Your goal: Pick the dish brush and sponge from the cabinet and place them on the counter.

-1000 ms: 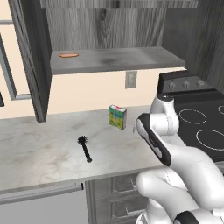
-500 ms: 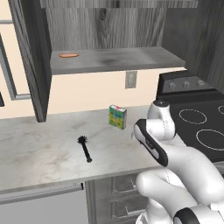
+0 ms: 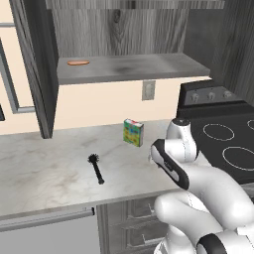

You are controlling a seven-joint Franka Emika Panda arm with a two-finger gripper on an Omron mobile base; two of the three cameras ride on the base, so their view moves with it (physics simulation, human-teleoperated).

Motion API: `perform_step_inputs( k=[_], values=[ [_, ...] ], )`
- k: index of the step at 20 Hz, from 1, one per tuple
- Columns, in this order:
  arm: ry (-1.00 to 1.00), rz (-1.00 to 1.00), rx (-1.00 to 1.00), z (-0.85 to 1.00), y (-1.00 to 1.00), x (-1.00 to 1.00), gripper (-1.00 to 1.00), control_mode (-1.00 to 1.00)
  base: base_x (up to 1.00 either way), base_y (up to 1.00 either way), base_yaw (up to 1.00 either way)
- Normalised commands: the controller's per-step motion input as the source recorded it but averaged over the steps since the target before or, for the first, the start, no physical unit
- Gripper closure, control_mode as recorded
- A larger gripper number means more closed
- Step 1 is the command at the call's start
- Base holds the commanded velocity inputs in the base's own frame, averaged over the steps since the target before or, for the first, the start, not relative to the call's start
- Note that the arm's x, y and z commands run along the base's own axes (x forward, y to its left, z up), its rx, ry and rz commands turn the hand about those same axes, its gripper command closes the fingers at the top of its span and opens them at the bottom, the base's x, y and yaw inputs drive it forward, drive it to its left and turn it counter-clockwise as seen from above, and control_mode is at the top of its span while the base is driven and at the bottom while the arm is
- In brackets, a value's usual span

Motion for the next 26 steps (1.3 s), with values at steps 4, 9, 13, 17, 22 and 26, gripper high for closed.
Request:
perform_step_inputs(
  k=[4, 9, 13, 17, 22, 26],
  values=[
    [0.03, 0.0, 0.0, -0.25, 0.0, 0.0, 1.0, -1.0, 0.0, 0.0, 0.0],
    [0.03, 0.0, 0.0, -0.24, 0.0, 0.0, 1.0, -1.0, 0.0, 0.0, 0.0],
    [0.02, 0.0, 0.0, -0.23, 0.0, 0.0, 1.0, -1.0, 0.0, 0.0, 0.0],
    [0.03, 0.0, 0.0, -0.26, 0.0, 0.0, 1.0, -1.0, 0.0, 0.0, 0.0],
    [0.03, 0.0, 0.0, -0.28, 0.0, 0.0, 1.0, -1.0, 0.0, 0.0, 0.0],
    [0.02, 0.0, 0.0, -0.26, 0.0, 0.0, 1.0, -1.0, 0.0, 0.0, 0.0]
  ],
)
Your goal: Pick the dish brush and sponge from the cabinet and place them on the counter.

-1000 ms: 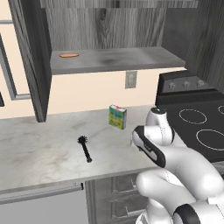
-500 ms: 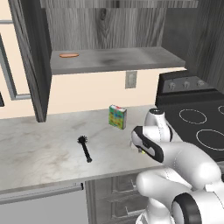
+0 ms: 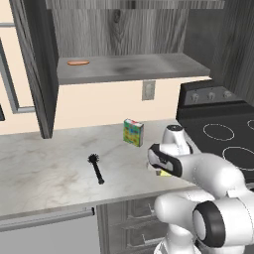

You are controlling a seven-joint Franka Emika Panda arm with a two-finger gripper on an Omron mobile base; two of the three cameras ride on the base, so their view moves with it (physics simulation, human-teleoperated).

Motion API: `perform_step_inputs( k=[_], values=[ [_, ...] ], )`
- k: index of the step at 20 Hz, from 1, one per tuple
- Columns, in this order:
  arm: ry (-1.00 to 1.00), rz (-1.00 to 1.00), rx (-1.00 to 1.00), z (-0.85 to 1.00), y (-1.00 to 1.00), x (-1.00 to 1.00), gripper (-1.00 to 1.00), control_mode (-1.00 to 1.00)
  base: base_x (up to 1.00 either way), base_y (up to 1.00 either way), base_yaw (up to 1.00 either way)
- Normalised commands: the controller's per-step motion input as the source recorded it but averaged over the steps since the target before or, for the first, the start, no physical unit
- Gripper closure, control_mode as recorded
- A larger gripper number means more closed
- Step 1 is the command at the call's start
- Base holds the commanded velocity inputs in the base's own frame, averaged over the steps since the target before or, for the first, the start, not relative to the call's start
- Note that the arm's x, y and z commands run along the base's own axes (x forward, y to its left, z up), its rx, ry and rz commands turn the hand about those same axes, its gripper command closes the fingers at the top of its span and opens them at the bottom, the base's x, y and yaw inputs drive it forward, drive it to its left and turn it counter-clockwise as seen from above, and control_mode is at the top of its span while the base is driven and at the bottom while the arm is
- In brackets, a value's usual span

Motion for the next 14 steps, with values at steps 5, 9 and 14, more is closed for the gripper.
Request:
perform_step_inputs(
  k=[5, 9, 14],
  values=[
    [0.02, 0.0, 0.0, -0.25, 0.01, 0.0, 1.0, -1.0, 0.0, 0.0, 0.0],
    [0.01, 0.0, 0.0, -0.23, 0.0, 0.0, 1.0, -1.0, 0.0, 0.0, 0.0],
    [0.01, 0.0, 0.0, -0.24, 0.0, 0.0, 1.0, -1.0, 0.0, 0.0, 0.0]
  ],
)
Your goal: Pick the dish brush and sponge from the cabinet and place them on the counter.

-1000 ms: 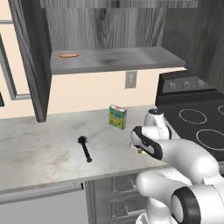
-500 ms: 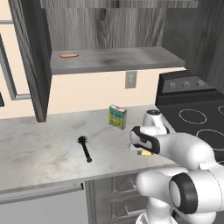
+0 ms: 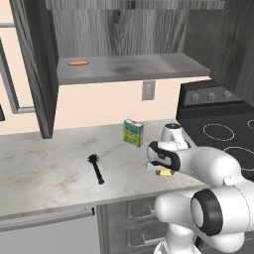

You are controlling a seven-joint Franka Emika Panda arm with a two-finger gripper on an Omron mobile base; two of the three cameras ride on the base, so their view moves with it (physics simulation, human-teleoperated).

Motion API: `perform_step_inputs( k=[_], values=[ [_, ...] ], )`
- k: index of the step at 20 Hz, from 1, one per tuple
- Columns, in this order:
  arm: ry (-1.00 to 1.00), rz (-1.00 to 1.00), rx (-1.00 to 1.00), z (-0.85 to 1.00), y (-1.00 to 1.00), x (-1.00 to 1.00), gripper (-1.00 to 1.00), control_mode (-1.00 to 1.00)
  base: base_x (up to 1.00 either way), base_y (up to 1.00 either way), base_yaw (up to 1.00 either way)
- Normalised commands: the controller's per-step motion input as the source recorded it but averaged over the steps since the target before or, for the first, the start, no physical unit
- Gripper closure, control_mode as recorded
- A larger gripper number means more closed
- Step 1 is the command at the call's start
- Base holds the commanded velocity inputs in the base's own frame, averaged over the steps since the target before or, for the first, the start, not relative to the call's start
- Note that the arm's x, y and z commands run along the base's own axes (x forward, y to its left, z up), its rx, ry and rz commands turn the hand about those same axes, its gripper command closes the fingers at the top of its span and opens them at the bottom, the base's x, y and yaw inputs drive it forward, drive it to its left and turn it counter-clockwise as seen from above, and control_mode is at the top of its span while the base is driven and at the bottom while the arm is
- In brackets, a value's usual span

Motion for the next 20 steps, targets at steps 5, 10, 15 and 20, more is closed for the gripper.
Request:
perform_step_inputs(
  k=[5, 10, 15, 20],
  values=[
    [0.0, 0.0, 0.0, -0.29, 0.0, 0.0, -1.0, -1.0, 0.0, 0.0, 0.0],
    [0.0, 0.0, 0.0, -0.14, 0.0, -0.01, -1.0, -1.0, 0.0, 0.0, 0.0],
    [-0.03, 0.0, 0.0, 0.0, 0.0, -0.03, -1.0, -1.0, 0.0, 0.0, 0.0],
    [-0.03, 0.0, 0.0, 0.02, 0.01, 0.0, -1.0, -1.0, 0.0, 0.0, 0.0]
  ],
)
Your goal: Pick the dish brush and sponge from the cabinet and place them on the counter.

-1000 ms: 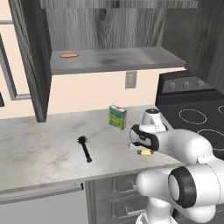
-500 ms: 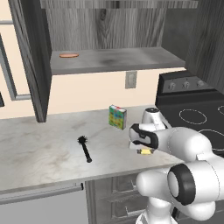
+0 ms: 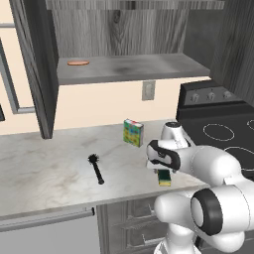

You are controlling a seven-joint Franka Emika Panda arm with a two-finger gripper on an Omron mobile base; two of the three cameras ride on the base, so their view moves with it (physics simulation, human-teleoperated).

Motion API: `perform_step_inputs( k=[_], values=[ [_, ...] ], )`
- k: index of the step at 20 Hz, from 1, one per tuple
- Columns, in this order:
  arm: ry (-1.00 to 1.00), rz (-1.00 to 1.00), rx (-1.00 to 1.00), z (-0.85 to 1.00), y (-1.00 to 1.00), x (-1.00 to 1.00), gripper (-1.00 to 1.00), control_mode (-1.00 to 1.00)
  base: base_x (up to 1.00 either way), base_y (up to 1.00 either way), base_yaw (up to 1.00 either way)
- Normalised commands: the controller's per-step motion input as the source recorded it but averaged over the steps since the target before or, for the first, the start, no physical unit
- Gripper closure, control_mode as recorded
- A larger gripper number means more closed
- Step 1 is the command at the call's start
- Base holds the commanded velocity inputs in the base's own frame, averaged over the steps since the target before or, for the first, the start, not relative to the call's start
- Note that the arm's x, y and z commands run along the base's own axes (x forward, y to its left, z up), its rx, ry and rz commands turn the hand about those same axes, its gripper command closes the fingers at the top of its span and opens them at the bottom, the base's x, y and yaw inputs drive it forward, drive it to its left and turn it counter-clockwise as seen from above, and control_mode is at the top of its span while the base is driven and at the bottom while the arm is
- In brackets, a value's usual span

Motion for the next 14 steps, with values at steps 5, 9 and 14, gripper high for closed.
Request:
perform_step_inputs(
  k=[5, 9, 14],
  values=[
    [-0.05, 0.0, 0.0, 0.2, 0.03, -0.02, -1.0, -1.0, 0.0, 0.0, 0.0],
    [-0.12, 0.01, 0.0, 0.48, 0.0, -0.32, -1.0, -1.0, 0.0, 0.0, 0.0],
    [-0.18, 0.01, 0.0, 0.51, 0.0, -0.52, -1.0, -1.0, 0.0, 0.0, 0.0]
  ],
)
